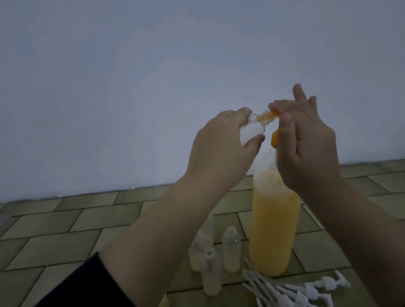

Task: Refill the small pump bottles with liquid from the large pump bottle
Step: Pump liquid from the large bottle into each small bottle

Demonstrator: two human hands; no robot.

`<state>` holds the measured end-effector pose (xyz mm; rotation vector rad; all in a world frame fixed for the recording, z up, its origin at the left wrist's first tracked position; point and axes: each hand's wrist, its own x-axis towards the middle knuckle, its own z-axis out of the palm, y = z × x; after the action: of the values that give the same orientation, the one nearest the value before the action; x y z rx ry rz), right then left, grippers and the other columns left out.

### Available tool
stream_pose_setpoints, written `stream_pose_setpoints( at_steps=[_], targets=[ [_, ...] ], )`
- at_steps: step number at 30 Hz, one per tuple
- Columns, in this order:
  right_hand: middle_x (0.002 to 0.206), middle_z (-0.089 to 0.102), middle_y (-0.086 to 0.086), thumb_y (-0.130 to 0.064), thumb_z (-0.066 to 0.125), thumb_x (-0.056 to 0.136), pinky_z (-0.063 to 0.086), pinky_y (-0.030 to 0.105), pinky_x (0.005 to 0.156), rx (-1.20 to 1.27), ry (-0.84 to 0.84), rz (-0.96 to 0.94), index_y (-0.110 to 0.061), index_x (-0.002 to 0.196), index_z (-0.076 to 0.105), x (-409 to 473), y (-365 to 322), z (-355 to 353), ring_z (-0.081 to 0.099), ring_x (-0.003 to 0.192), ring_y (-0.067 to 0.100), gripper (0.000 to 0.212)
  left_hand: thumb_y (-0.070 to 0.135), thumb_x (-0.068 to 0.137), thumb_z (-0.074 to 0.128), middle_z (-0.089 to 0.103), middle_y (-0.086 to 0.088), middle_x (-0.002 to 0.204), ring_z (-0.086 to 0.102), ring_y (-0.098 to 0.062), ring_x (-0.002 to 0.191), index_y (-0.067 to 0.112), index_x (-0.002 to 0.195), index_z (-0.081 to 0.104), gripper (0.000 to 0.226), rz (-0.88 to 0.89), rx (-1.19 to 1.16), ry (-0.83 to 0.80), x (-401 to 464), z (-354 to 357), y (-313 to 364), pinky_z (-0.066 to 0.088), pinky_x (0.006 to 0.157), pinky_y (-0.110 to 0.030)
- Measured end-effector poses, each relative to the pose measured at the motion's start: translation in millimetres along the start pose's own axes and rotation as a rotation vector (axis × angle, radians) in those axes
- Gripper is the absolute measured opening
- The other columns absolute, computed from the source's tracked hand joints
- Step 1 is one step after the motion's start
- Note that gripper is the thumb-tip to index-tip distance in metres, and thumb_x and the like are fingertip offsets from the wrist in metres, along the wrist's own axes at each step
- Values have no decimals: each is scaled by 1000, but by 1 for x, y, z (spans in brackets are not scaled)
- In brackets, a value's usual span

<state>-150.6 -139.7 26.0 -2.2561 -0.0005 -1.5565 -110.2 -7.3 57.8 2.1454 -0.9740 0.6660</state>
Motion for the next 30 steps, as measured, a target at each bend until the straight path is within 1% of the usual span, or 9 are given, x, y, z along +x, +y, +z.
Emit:
stream_pose_setpoints(
  at_steps=[2, 5, 10, 14, 17, 21, 24, 27, 30],
  targets=[
    [122, 62, 12, -24, 24, 99, 12, 29, 118, 19, 15, 20, 0, 114, 62, -5, 3, 7, 31, 138, 19, 47, 38, 89, 58, 60, 3, 124, 58, -12, 104, 19, 132, 50, 48, -2, 17, -3, -4, 6, -2, 45, 89, -24],
    [122, 62, 14, -26, 25, 100, 8, 31, 119, -42, -41, -21, 0, 115, 61, -6, 6, 6, 30, 139, 24, 47, 38, 90, 57, 60, 3, 123, 57, -13, 104, 19, 132, 49, 48, 4, 31, -18, -5, 8, -6, 46, 89, -26],
    [132, 55, 13, -41, 16, 99, 0, 23, 117, -110, -102, -77, -3, 125, 56, 8, 1, -7, 22, 139, 15, 60, 39, 89, 58, 60, 4, 122, 56, -13, 104, 20, 132, 50, 47, 25, 24, -1, 5, -2, -4, 47, 90, -27],
    [130, 57, 12, -34, 21, 100, 5, 27, 118, -79, -53, -55, -3, 122, 58, 0, 4, 0, 27, 140, 19, 53, 39, 89, 59, 59, 4, 126, 56, -12, 107, 21, 133, 50, 48, 10, 9, -17, 2, 1, -6, 42, 90, -23],
    [128, 59, 12, -30, 21, 99, 6, 30, 119, -39, -73, -9, -3, 120, 60, -7, 6, 1, 29, 139, 17, 52, 38, 89, 59, 59, 2, 127, 56, -13, 107, 20, 133, 49, 49, 14, 33, -43, -4, 5, -5, 40, 88, -20],
    [130, 57, 12, -36, 17, 99, 2, 25, 117, -90, -119, -69, -4, 123, 59, 1, 0, -8, 25, 138, 12, 57, 39, 88, 59, 61, 3, 120, 57, -13, 101, 21, 130, 52, 46, 2, 18, -48, -1, -4, -3, 45, 85, -24],
    [132, 56, 12, -37, 16, 99, 1, 23, 117, -104, -75, -83, -3, 123, 58, 7, -3, -7, 22, 138, 12, 58, 39, 88, 59, 61, 5, 120, 57, -11, 101, 22, 129, 52, 45, 9, 16, -17, 4, -8, -2, 42, 82, -20],
    [127, 58, 14, -29, 20, 100, 8, 30, 119, -67, -1, -82, 0, 120, 59, 0, 3, -1, 28, 139, 20, 53, 38, 89, 59, 60, 4, 123, 56, -10, 103, 22, 131, 51, 46, 11, 0, -25, 3, -1, -1, 41, 83, -18],
    [125, 60, 14, -23, 23, 99, 10, 27, 118, -34, 9, -36, 1, 116, 61, -7, 8, 7, 30, 138, 18, 48, 37, 89, 59, 61, 3, 121, 57, -11, 101, 20, 131, 52, 46, 11, 11, -42, 0, 5, -3, 41, 82, -18]
  ],
)
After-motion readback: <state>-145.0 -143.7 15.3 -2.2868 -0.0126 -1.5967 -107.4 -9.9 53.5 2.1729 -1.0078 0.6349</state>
